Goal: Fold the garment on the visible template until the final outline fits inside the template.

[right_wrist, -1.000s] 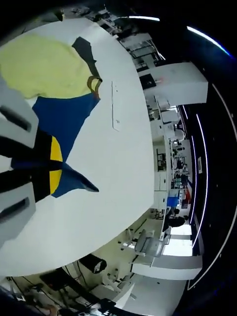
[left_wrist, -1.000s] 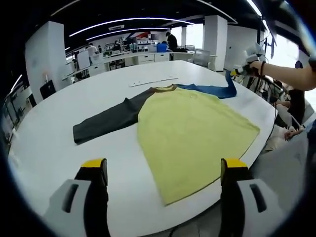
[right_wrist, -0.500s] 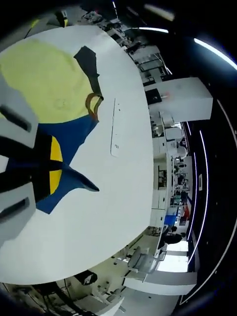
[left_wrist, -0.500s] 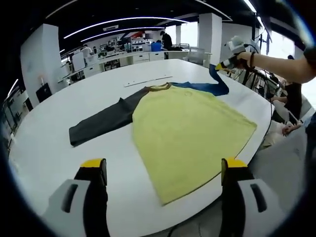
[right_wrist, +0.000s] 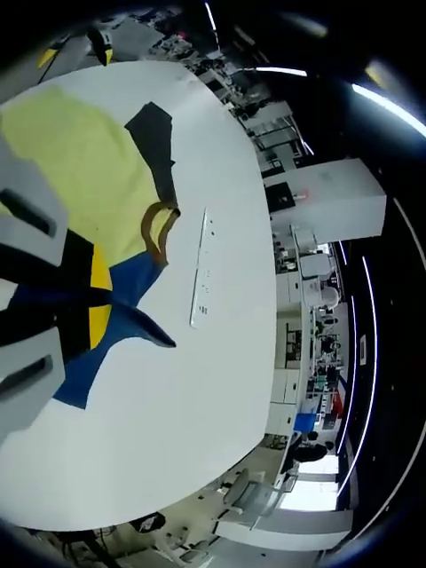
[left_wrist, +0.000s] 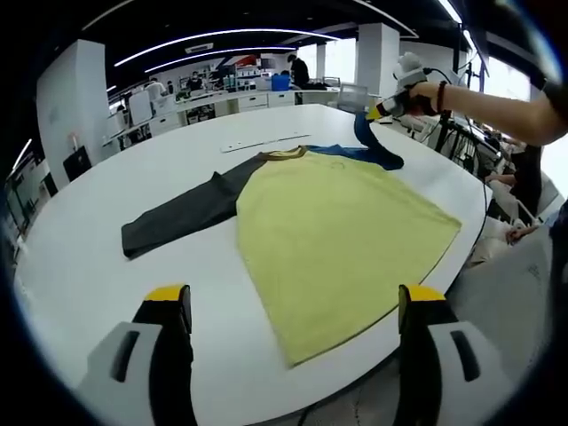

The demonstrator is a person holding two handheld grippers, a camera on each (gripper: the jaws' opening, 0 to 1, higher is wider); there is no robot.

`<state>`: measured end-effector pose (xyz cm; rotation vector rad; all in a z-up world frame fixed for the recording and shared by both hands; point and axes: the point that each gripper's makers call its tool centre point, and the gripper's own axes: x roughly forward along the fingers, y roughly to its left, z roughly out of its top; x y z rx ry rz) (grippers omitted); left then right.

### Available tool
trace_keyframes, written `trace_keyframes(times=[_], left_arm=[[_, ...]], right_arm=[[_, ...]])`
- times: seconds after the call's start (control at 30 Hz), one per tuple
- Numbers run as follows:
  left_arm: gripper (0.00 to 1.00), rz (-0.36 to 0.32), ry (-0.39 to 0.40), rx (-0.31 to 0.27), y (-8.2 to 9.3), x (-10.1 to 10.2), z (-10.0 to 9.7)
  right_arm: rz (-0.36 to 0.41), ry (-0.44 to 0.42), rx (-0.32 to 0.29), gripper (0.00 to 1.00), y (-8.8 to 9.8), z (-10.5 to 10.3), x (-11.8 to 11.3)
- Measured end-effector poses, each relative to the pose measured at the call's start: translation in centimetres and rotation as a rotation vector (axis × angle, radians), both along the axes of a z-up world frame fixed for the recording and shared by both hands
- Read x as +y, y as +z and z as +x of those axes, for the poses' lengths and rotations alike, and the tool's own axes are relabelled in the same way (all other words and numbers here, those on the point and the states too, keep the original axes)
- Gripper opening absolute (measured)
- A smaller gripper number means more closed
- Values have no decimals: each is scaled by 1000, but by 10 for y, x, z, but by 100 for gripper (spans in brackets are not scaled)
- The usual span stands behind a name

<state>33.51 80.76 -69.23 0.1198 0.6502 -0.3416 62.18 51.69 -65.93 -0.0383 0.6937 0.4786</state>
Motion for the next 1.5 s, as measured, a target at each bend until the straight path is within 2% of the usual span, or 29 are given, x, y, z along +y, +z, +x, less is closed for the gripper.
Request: trace_keyframes(times=[0.67, 1.07, 1.5], left_arm=[[93, -4, -2, 17, -7, 3, 1], [92, -30, -7, 5, -7, -1, 3], [92, -36, -3, 3, -7, 1, 2]], right_arm=[[-6, 128, 18, 0, -2, -11, 81], [-8, 194, 3, 0, 4, -11, 116], [7, 257, 10, 0, 4, -23, 157]])
